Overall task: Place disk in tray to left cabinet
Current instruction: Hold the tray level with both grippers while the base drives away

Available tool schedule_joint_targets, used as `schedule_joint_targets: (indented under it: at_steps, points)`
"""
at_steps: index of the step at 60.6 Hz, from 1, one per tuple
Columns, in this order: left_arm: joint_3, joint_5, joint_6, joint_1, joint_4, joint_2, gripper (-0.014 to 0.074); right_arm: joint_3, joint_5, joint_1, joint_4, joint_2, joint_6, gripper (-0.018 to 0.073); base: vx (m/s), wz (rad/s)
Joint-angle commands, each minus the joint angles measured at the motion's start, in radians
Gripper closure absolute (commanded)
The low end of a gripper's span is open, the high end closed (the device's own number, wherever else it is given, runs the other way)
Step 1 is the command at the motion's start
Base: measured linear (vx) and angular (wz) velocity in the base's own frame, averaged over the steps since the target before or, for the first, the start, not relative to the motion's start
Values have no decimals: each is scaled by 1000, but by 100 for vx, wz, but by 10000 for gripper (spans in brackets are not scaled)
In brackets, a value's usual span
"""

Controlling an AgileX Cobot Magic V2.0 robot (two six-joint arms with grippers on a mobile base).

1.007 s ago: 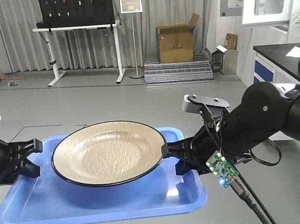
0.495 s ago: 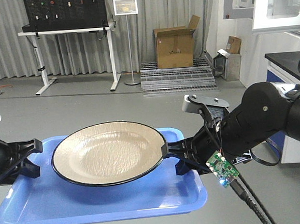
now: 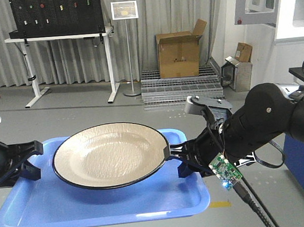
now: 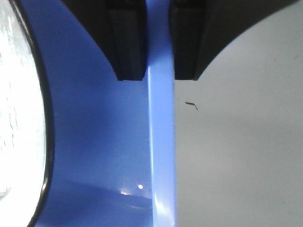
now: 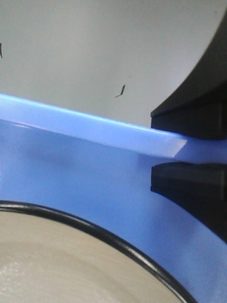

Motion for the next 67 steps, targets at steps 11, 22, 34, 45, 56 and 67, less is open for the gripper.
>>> schedule_joint_targets:
  at_steps: [11,22,34,45,56,67]
  points:
    - [-43,-54,-11,-22,-123,-47,597,-43,-74,23,90,-56,-29,565,62,-2]
    - [-43,-54,-11,-22,-124,-47,597,-43,-66,23,91,-56,-29,565,62,-3]
    - [-43,-53,-11,-22,-125,-47,597,-43,-62,23,90,-56,-29,565,61,-3]
    - [-43,-54,-11,-22,-125,-47,597,-43,-62,23,90,-56,-29,565,61,-2]
    - [-43,-54,-11,-22,-123,-47,597,-42,-62,23,89,-56,-29,565,62,1]
    - [-43,-54,-11,-22,-123,-47,597,-42,-62,23,90,-56,-29,565,63,6]
